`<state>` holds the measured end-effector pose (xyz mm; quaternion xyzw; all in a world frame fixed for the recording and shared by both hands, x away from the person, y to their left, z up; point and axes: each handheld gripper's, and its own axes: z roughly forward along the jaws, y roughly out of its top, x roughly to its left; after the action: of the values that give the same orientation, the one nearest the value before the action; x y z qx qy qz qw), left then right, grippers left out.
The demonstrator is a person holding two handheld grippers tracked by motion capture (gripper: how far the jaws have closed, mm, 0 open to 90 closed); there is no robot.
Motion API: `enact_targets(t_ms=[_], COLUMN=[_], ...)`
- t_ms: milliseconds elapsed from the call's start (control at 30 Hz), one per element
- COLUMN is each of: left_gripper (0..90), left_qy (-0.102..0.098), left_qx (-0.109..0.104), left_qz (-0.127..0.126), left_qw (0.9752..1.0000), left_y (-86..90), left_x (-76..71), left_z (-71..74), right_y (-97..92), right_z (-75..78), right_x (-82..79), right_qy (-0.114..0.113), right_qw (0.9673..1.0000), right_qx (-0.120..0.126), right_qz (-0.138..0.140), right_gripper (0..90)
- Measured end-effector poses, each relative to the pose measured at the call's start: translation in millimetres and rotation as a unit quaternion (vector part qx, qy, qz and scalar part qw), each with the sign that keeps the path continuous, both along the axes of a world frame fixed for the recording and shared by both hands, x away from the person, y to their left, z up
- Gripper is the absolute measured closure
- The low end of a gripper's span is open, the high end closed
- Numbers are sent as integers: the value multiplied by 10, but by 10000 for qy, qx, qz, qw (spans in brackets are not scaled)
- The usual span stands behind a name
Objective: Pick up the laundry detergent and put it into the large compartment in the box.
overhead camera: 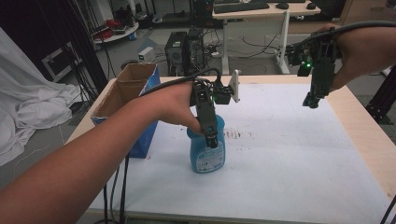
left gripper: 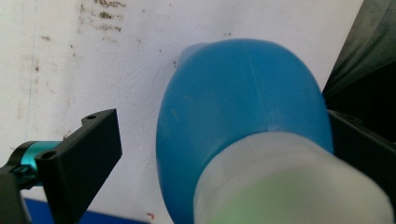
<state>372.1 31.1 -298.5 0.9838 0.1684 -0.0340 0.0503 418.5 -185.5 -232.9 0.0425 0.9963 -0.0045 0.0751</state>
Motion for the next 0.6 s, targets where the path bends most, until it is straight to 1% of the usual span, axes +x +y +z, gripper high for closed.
enact_targets(t_ms=[133, 167, 267, 467, 533, 600], left_gripper=[17, 17, 34, 34, 89, 90], left_qy=[-19, -42, -59, -59, -46, -60], left_qx=[12, -10, 37, 36, 21, 28], left_qz=[47, 39, 70, 40, 28, 30], left_qw=[10000, 10000, 10000, 10000, 10000, 10000], left_y=[-16, -23, -34, -54, -51, -49], left_x=[-3, 2, 0, -15, -14, -11], left_z=[3, 2, 9, 17, 29, 26], right_y=[2, 2, 2, -7, -8, -6], right_z=[-11, -18, -17, -13, -14, -17], right_x=[-6, -6, -8, -6, -8, -7], right_qy=[6, 13, 4, 1, 8, 12], right_qw=[10000, 10000, 10000, 10000, 10000, 10000], right_qx=[16, 1, 1, -2, -9, -4], right_qz=[-20, 9, 11, -2, -26, -37], right_gripper=[19, 19, 19, 19, 19, 19])
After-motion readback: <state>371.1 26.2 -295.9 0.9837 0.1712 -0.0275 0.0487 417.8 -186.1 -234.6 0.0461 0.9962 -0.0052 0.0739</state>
